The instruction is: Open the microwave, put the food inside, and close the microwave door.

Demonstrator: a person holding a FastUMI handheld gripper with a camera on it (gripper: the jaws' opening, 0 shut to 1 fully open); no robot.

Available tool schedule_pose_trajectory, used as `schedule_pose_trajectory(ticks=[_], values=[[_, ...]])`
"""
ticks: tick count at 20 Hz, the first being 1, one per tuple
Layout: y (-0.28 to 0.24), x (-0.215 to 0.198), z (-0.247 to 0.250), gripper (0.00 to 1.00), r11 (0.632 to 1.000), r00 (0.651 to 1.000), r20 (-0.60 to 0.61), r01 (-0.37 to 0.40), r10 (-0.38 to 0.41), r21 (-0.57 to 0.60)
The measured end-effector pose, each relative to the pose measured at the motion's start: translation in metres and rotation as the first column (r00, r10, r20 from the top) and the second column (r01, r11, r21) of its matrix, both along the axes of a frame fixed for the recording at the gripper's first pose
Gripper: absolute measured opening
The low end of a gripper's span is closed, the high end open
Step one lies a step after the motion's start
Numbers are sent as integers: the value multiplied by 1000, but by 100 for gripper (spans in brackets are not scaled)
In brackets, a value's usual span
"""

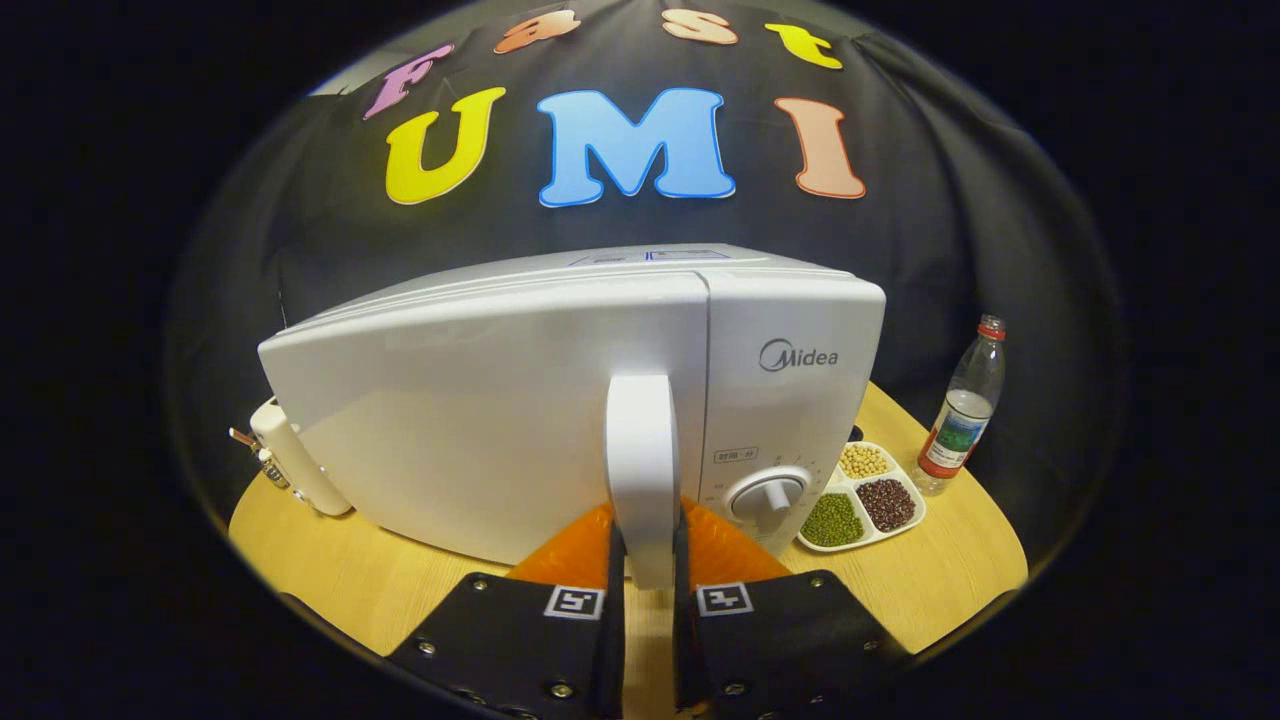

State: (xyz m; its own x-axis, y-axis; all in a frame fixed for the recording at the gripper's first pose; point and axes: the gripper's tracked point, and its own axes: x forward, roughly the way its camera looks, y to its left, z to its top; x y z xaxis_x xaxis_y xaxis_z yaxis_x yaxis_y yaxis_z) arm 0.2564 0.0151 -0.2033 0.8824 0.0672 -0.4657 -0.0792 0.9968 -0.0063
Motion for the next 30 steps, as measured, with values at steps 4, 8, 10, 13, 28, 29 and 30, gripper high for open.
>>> schedule_pose_trajectory(ticks=[4,8,10,13,28,29,30], values=[[2,-18,-2,12,999,999,-26,-34,34,-9],[9,-64,1,12,996,997,-9,-71,71,-49],[16,-83,2,12,997,997,-29,-76,76,-21],[29,-114,-1,12,993,993,-42,-115,114,-28],[129,-234,-1,12,981,980,-37,-194,194,17],[137,-240,-2,15,980,980,-36,-197,197,20],[145,-245,-1,15,979,978,-38,-203,203,22]])
